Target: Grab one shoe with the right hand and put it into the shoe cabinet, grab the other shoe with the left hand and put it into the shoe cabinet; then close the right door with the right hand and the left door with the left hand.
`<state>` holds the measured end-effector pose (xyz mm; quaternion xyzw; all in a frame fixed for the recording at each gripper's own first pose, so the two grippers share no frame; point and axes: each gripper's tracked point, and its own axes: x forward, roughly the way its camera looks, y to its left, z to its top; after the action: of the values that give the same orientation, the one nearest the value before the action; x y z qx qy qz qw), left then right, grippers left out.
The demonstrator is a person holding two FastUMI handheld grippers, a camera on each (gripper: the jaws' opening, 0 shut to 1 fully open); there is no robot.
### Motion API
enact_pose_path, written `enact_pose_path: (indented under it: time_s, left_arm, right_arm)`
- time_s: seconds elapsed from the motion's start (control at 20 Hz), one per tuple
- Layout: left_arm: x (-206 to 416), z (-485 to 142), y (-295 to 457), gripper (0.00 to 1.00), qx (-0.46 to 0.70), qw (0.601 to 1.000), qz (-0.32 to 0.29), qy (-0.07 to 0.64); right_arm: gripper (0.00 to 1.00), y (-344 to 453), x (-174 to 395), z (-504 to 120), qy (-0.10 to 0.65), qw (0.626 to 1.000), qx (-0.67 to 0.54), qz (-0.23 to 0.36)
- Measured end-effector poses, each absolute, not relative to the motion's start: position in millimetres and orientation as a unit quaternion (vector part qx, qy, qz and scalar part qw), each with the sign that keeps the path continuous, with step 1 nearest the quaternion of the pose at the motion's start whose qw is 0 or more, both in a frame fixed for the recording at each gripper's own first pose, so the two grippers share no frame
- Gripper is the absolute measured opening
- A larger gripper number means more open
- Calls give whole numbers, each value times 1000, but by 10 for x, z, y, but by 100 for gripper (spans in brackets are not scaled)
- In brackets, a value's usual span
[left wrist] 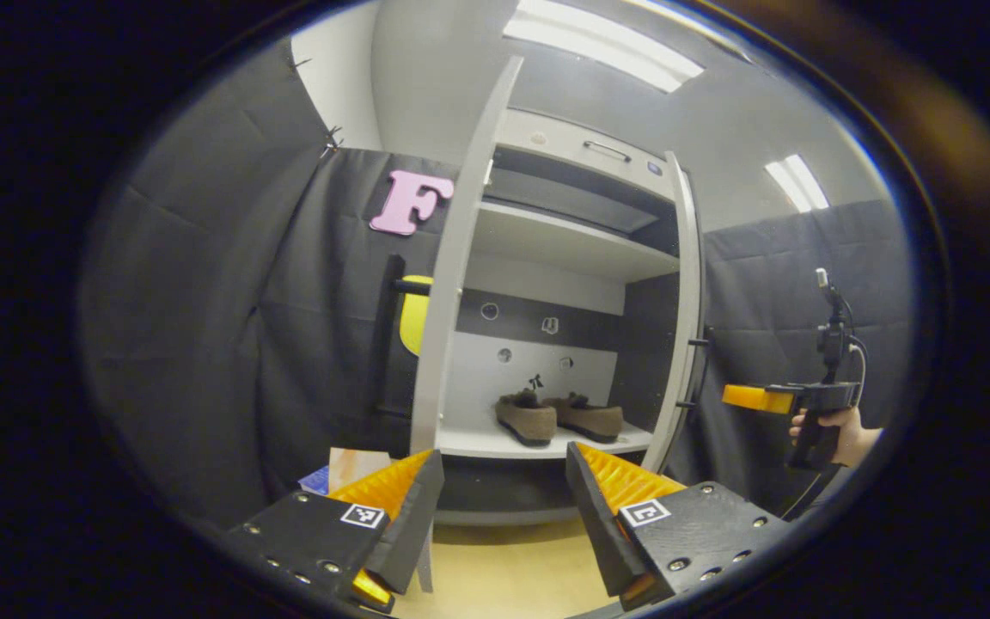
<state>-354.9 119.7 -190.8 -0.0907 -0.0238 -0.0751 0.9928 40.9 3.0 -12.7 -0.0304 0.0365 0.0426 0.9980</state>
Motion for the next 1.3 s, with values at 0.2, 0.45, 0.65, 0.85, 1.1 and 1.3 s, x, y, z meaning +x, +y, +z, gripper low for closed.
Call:
enact_pose_path:
  time_s: [0.2, 0.45, 0.65, 0.85, 1.1, 1.3]
  left_arm:
    - [-3597, -1781, 1754, 83, -62, 997, -23, -29]
    - [-3554, -1635, 2344, 83, -48, 998, 22, -32]
    - [-3314, -1441, 2664, 83, -33, 998, 32, -39]
    - [-2965, -1289, 2795, 83, -15, 999, 10, -35]
    - [-2448, -1349, 2789, 83, -43, 998, -45, -17]
    - [-2314, -1240, 2588, 83, -38, 996, -81, -25]
  right_arm:
    - [94, 116, 380, -310, 56, 997, -29, 51]
    - [94, 159, 317, -372, 60, 996, -28, 57]
    - [94, 170, 270, -423, 68, 996, -21, 56]
    - [94, 141, 174, -512, 77, 995, -19, 54]
    - [94, 94, 80, -620, 86, 995, -2, 49]
    - [94, -72, 18, -629, 82, 996, -1, 30]
